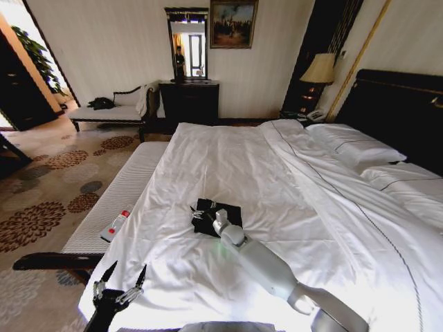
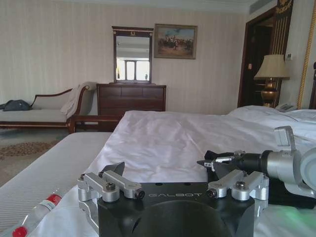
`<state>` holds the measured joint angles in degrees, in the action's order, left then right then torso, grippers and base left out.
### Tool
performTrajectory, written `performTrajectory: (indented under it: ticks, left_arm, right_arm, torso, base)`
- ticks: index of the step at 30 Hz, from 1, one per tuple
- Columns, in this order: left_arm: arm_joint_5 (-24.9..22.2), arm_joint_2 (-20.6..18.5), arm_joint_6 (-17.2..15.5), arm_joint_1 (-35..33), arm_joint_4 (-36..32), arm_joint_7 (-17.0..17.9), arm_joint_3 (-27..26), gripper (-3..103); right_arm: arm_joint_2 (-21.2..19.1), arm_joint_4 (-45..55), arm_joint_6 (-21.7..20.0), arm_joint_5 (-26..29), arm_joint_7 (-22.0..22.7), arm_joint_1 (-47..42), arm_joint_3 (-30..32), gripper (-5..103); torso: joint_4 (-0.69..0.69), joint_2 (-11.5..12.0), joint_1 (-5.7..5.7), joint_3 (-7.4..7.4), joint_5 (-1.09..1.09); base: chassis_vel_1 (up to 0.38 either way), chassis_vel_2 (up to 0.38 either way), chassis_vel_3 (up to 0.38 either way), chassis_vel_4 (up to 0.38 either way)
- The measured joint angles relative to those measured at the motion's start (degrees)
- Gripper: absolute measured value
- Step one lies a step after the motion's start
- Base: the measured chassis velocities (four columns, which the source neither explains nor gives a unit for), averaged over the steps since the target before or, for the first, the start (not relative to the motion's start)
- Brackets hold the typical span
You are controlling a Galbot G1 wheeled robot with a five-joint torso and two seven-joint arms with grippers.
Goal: Fold the clothes on the bed.
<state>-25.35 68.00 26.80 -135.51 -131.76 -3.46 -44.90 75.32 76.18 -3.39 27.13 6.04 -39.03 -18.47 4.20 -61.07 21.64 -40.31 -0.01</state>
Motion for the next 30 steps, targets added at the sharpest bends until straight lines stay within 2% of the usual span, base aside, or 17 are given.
performTrajectory:
  ticks: [9,15,18,20,21,23,25,30]
  left_arm:
    - [0.0,0.0,0.0,0.0,0.0,0.0,0.0,100]
    - [0.0,0.0,0.0,0.0,0.0,0.0,0.0,100]
    - [0.0,0.0,0.0,0.0,0.0,0.0,0.0,100]
    - [0.0,0.0,0.0,0.0,0.0,0.0,0.0,100]
    - [0.0,0.0,0.0,0.0,0.0,0.0,0.0,100]
    - [0.0,0.0,0.0,0.0,0.0,0.0,0.0,100]
    - [0.0,0.0,0.0,0.0,0.0,0.0,0.0,100]
    - [0.0,0.0,0.0,0.0,0.0,0.0,0.0,100]
  right_arm:
    - [-1.3,5.1,1.1,2.1,2.0,-0.8,0.2,100]
    - [-4.8,11.0,0.6,2.7,3.8,-2.6,6.4,100]
    - [-10.2,14.1,1.2,2.8,3.4,-6.5,11.7,100]
    - [-14.5,15.4,3.8,2.5,2.3,-10.1,15.6,100]
    - [-14.5,15.4,3.8,2.5,2.3,-10.1,15.6,100]
    - [-17.9,16.2,6.9,1.5,0.6,-14.3,20.3,100]
    - [-18.8,16.5,7.7,1.2,-0.1,-15.8,22.3,100]
    - [-21.4,21.1,9.9,1.3,-2.7,-28.7,38.0,100]
  torso:
    - [-0.01,0.0,0.0,0.0,0.02]
    - [-0.01,0.0,0.0,0.0,0.02]
    - [0.0,0.0,0.0,0.0,0.03]
    - [0.03,0.0,0.0,0.0,0.02]
    - [0.03,0.0,0.0,0.0,0.02]
    - [0.01,0.0,0.0,0.0,0.03]
    - [0.01,0.0,0.0,0.01,0.04]
    - [0.0,0.0,-0.01,0.01,0.04]
  base:
    - [0.0,0.0,0.0,0.0]
    - [0.0,0.0,0.0,0.0]
    - [0.0,0.0,0.0,0.0]
    - [0.0,0.0,0.0,0.0]
    - [0.0,0.0,0.0,0.0]
    - [0.0,0.0,0.0,0.0]
    - [0.0,0.0,0.0,0.0]
    - [0.0,0.0,0.0,0.0]
